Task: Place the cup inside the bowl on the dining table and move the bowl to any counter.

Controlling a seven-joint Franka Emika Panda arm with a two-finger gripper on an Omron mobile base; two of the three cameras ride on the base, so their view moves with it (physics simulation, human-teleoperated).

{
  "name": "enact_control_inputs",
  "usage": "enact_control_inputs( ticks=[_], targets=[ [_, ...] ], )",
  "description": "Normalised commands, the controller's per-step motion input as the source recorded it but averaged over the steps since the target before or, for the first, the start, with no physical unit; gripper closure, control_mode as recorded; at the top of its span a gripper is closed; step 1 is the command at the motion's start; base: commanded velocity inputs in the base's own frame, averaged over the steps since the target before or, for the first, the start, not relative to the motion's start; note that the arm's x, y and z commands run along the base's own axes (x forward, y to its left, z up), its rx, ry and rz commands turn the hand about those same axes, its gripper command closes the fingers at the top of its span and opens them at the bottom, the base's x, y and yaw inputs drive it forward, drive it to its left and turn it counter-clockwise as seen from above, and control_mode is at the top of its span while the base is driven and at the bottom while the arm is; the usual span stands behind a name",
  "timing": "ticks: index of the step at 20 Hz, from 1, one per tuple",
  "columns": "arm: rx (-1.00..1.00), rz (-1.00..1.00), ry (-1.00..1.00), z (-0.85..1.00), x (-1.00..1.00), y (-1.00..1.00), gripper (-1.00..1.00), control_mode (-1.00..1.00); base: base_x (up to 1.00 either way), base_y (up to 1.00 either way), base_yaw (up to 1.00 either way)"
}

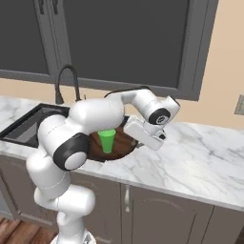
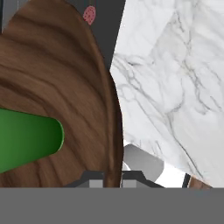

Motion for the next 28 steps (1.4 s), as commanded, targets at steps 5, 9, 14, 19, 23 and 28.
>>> enact_control_inputs(
  ticks=[5,9,14,19,23,28],
  targets=[
    [0.00,0.00,0.00,0.00,0.00,0.00,1.00,1.00,0.50,-0.58,0.01],
    [0.00,0.00,0.00,0.00,0.00,0.00,1.00,1.00,0.17,-0.32,0.00],
    [0.00,0.00,0.00,0.00,0.00,0.00,1.00,1.00,0.00,0.00,0.00],
    [0.00,0.00,0.00,0.00,0.00,0.00,1.00,1.00,0.00,0.00,0.00],
    [0.00,0.00,0.00,0.00,0.00,0.00,1.00,1.00,0.00,0.00,0.00],
    [0.00,0.00,0.00,0.00,0.00,0.00,1.00,-1.00,0.00,0.00,0.00]
  ],
)
